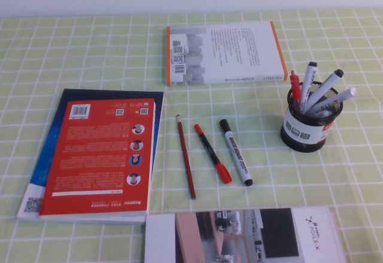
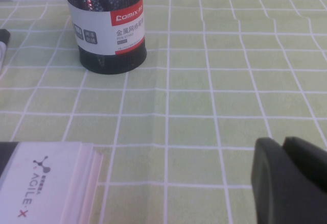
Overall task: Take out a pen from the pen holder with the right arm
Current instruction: 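Take a marker out of the pen holder and lay it on the table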
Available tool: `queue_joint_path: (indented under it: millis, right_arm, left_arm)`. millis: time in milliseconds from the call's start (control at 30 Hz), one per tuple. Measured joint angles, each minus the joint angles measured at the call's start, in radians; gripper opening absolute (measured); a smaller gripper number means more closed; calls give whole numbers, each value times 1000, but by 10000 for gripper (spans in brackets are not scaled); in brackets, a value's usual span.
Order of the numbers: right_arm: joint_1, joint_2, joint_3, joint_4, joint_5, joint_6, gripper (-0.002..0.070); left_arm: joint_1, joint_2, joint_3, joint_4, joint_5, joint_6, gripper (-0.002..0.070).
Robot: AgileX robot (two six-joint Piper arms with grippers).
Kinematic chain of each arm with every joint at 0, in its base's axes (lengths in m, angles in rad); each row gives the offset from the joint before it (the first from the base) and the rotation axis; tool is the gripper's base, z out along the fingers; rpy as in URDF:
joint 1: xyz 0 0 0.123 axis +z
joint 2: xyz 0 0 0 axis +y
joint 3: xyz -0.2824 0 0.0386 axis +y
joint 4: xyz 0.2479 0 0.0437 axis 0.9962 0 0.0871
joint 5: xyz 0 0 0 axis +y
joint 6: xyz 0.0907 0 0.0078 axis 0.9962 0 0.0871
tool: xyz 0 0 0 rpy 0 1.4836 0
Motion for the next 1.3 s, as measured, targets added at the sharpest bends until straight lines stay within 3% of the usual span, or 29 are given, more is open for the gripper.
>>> queue_joint_path:
  millis: [300,800,1300]
  right_arm:
    - [0,0,0,14,-9,0,-13]
    - [0,0,0,278,-265,0,-13]
    - [0,0,-17,533,-254,0,-13]
  left_arm:
    - [0,0,0,0,0,0,-5]
    - [0,0,0,0,0,0,-5]
    - [0,0,0,0,0,0,-5]
